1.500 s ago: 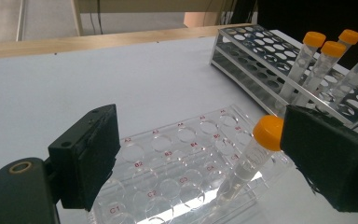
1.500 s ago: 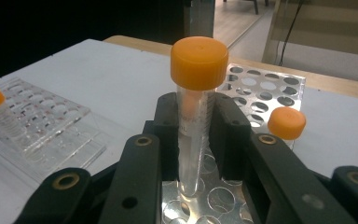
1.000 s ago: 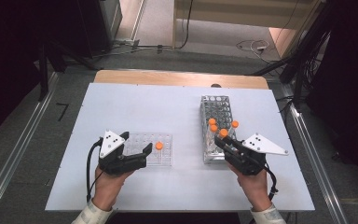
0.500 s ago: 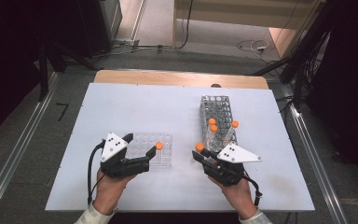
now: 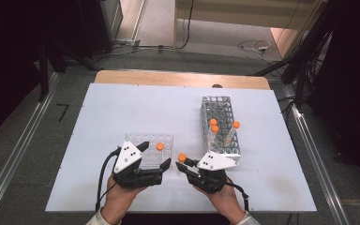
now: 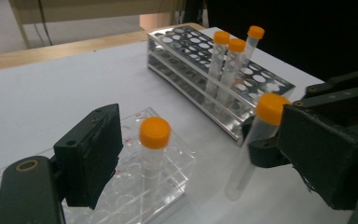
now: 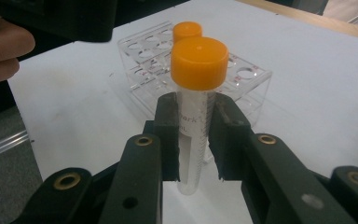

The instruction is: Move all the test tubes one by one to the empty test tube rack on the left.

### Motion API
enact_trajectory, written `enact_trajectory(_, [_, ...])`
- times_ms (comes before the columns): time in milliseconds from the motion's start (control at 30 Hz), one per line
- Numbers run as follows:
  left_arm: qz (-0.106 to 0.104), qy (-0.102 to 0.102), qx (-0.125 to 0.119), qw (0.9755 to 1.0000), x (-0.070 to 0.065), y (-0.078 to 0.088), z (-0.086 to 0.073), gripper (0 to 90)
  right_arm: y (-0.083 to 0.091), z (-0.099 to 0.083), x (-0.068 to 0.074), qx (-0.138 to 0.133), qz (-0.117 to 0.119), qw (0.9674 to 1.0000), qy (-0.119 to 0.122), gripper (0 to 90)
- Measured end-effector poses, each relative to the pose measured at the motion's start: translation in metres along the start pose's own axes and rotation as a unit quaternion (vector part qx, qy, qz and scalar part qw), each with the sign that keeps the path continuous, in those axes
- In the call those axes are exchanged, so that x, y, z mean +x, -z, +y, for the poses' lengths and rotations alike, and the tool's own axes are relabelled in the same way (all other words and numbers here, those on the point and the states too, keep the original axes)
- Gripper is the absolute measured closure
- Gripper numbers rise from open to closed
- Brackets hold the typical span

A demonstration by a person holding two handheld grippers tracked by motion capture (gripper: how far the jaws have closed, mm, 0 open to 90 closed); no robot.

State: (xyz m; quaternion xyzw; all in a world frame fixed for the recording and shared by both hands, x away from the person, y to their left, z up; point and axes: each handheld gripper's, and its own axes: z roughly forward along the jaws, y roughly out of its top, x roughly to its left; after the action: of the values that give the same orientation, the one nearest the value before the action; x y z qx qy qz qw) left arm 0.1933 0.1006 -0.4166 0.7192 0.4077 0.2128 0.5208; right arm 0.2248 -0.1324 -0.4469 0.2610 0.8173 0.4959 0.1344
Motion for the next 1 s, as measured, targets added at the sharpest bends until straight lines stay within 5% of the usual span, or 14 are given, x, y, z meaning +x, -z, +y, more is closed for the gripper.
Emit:
enact_trajectory(333, [-0.034, -0.016, 0.012, 0.9992, -0.011, -0.006, -0.004, 28.0, -0.011, 0.001, 0.012, 0.006, 0.015, 0.9998, 0.01, 71.9])
enact_trajectory(633, [-0.052, -0.03, 0.017, 0.998, -0.012, -0.007, -0.007, 58.6, -0.015, 0.004, 0.02, 0.004, 0.026, 0.9995, 0.016, 71.9])
enact_trajectory(1000, [-0.063, -0.029, 0.025, 0.9973, -0.012, -0.009, -0.008, 69.2, -0.015, 0.004, 0.02, 0.005, 0.025, 0.9996, 0.016, 71.9])
